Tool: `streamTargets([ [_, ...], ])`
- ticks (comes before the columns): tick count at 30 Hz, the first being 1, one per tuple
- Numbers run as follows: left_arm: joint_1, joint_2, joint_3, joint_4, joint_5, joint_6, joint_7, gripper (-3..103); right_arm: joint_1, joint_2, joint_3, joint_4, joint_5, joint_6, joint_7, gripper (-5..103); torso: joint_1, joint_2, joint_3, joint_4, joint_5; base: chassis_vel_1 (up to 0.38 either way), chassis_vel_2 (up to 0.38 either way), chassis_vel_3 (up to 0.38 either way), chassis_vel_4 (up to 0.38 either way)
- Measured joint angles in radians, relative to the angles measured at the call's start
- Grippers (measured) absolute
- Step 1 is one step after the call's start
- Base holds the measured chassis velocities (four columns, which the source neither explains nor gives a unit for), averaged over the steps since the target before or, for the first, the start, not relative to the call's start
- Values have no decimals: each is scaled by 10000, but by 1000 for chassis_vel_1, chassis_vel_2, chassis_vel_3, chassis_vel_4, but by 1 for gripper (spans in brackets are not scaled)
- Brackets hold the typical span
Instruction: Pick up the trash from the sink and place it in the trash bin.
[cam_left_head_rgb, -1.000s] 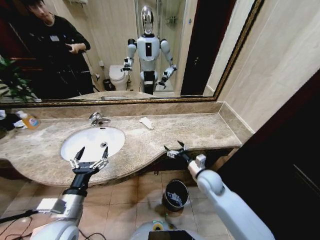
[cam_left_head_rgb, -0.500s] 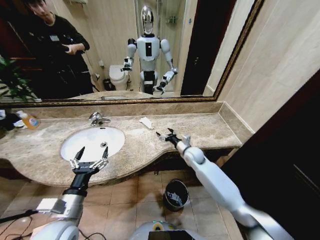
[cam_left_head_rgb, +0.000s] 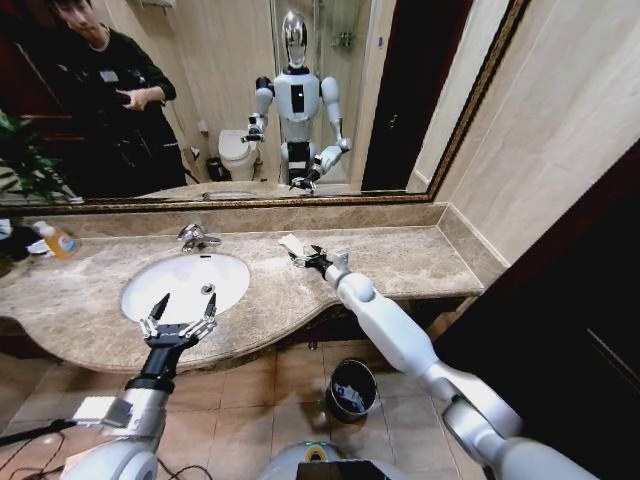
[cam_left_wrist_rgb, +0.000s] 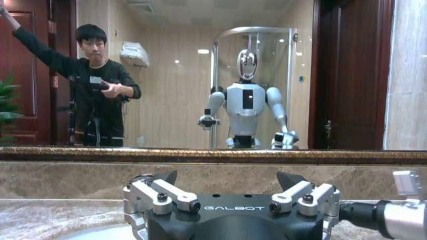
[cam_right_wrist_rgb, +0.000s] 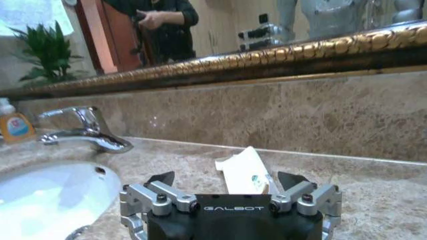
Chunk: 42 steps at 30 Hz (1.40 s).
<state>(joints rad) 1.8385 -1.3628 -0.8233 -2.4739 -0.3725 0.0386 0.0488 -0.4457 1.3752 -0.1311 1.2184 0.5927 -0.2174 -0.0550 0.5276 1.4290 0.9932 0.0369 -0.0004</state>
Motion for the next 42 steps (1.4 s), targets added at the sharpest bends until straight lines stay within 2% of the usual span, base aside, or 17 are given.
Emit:
streamTargets([
  [12,0,0,0,0,0,0,0,100,476,454,135,-1409,-473,170,-112,100,0,0,-1,0,3,0,0,0,0],
  [21,0,0,0,0,0,0,0,100,393,382,197,-1439,-537,196,-151,100,-1,1,-1,-1,3,0,0,0,0],
  [22,0,0,0,0,0,0,0,100,375,378,210,-1431,-538,196,-161,103,-1,2,-1,0,4,0,0,0,0],
  [25,0,0,0,0,0,0,0,100,295,332,217,-1367,-538,188,-168,92,-1,2,-1,0,4,0,0,0,0],
  [27,0,0,0,0,0,0,0,100,266,317,226,-1342,-538,184,-167,92,-1,2,-1,-1,4,0,0,0,0],
  [29,0,0,0,0,0,0,0,100,203,281,254,-1287,-542,180,-168,82,-1,2,-1,0,4,0,0,0,0],
  [30,0,0,0,0,0,0,0,100,203,281,254,-1287,-542,180,-168,82,-1,2,-1,0,4,0,0,0,0],
  [33,0,0,0,0,0,0,0,100,93,198,272,-1164,-553,171,-167,65,-1,2,-1,-1,3,0,0,0,0],
  [34,0,0,0,0,0,0,0,100,93,198,272,-1164,-553,171,-167,65,-1,2,-1,-1,3,0,0,0,0],
  [36,0,0,0,0,0,0,0,100,4,162,312,-1079,-562,169,-173,54,-1,2,-1,-1,4,0,0,0,0],
  [37,0,0,0,0,0,0,0,100,4,162,312,-1079,-562,169,-173,54,-1,2,-1,-1,4,0,0,0,0],
  [40,0,0,0,0,1,0,0,100,-142,92,332,-957,-569,169,-188,38,-1,2,-1,-1,4,0,0,0,0],
  [41,0,0,0,0,1,0,0,100,-142,92,332,-957,-569,169,-188,38,-1,2,-1,-1,4,0,0,0,0],
  [42,0,0,0,0,0,0,0,100,-168,83,335,-919,-570,169,-192,33,-1,2,-1,-1,4,0,0,0,0],
])
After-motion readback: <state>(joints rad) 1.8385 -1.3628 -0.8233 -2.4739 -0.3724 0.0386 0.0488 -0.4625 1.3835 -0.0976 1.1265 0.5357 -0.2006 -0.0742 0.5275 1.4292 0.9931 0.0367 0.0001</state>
